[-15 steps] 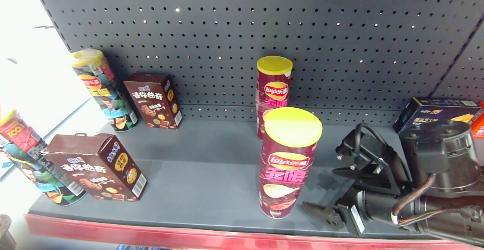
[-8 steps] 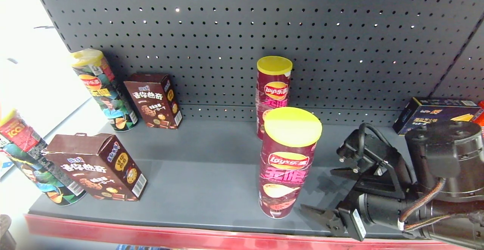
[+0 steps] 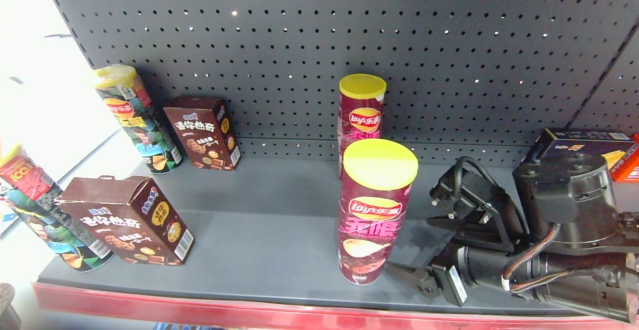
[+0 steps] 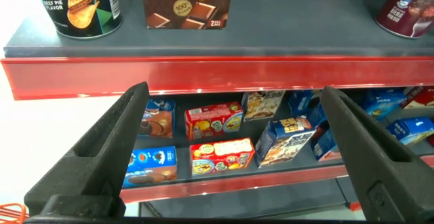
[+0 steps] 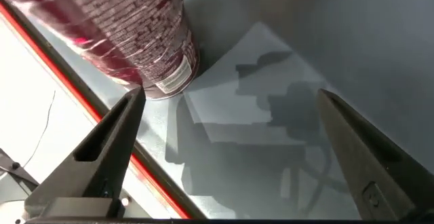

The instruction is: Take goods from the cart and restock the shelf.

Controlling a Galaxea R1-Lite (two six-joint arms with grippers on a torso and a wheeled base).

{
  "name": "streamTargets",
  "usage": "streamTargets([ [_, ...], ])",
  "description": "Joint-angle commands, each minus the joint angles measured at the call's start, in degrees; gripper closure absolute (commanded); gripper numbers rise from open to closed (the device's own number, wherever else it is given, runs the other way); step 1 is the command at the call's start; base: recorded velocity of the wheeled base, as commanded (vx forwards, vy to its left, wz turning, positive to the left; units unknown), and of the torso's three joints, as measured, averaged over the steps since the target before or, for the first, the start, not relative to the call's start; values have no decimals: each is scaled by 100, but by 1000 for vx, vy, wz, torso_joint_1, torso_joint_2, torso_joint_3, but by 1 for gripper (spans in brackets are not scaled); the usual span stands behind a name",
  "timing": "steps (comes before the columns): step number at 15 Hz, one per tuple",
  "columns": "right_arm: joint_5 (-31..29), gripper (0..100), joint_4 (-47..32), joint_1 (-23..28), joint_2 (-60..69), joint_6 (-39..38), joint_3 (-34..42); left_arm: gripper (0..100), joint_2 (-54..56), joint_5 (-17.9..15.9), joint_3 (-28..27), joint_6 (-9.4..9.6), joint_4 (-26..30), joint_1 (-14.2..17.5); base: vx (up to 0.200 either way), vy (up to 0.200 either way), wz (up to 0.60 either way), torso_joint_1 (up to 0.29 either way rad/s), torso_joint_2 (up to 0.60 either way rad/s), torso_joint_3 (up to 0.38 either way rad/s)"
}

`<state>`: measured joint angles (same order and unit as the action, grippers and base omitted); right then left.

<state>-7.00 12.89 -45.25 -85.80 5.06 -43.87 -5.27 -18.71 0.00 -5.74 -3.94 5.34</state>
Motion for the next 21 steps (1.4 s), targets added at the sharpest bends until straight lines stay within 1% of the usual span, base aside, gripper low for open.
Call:
streamTargets([
  [1, -12, 0, 3, 43, 160, -14, 46, 0, -9, -1, 0, -6, -2, 2, 0, 0, 0, 0, 0, 0],
  [2, -30, 0, 3, 157, 371, -23, 46, 0, -9, -1, 0, -15, -2, 2, 0, 0, 0, 0, 0, 0],
  [3, -118, 0, 21, 412, 670, -40, 28, 0, -9, 8, 0, -15, -2, 2, 0, 0, 0, 0, 0, 0],
  [4, -197, 0, 91, 711, 1021, -93, 28, 0, -9, -1, 0, -15, -2, 2, 0, 0, 0, 0, 0, 0],
  [6, -249, 0, 118, 1510, 1821, -128, 142, 0, -9, -1, 0, 3, -2, 11, 0, 0, 0, 0, 0, 0],
  [7, -232, 0, 126, 2143, 2498, -128, 362, 0, -9, -1, 0, 20, -2, 2, 0, 0, 0, 0, 0, 0],
  [8, -241, 0, 135, 2381, 2832, -128, 485, 0, -9, -10, 0, 20, -2, 11, 0, 0, 0, 0, 0, 0],
  [9, -258, 0, 126, 2723, 3658, -119, 801, 0, -9, -18, 0, 38, -2, 2, 0, 0, 0, 0, 0, 0],
  [11, -425, 0, 100, 3172, 4783, 48, 1373, 0, -9, -36, 0, 47, -2, 2, 0, 0, 0, 0, 0, 0],
  [13, -416, 0, 56, 3497, 5635, 338, 1856, 0, -9, -45, 0, 47, -2, 2, 0, 0, 0, 0, 0, 0],
  [14, -390, 0, -260, 3708, 6418, 355, 2331, 0, -9, -45, 0, 38, -2, 2, 0, 0, 0, 0, 0, 0],
  [15, -355, 0, -805, 3760, 7042, 364, 2507, 0, -9, -45, 0, 38, -2, 2, 0, 0, 0, 0, 0, 0],
  [16, -197, 0, -1464, 3690, 7604, 373, 2586, 0, -9, -45, 0, 47, -2, 2, 0, 0, 0, 0, 0, 0],
  [17, 14, 0, -1930, 3681, 7991, 373, 2594, 0, -9, -36, 0, 47, -2, 2, 0, 0, 0, 0, 0, 0],
  [18, 208, 0, -2053, 3681, 8044, 294, 2594, 0, -9, -36, 0, 47, -2, 2, 0, 0, 0, 0, 0, 0],
  [19, 208, 0, -2053, 3681, 8044, 294, 2594, 0, -9, -36, 0, 47, -2, 2, 0, 0, 0, 0, 0, 0],
  [20, 375, 0, -1833, 3681, 8035, 65, 2832, 0, -9, -45, 0, 47, -2, 2, 0, 0, 0, 0, 0, 0],
  [21, 744, 0, -1324, 3681, 8035, -190, 3526, 0, -9, -54, 0, 38, -2, 2, 0, 0, 0, 0, 0, 0],
])
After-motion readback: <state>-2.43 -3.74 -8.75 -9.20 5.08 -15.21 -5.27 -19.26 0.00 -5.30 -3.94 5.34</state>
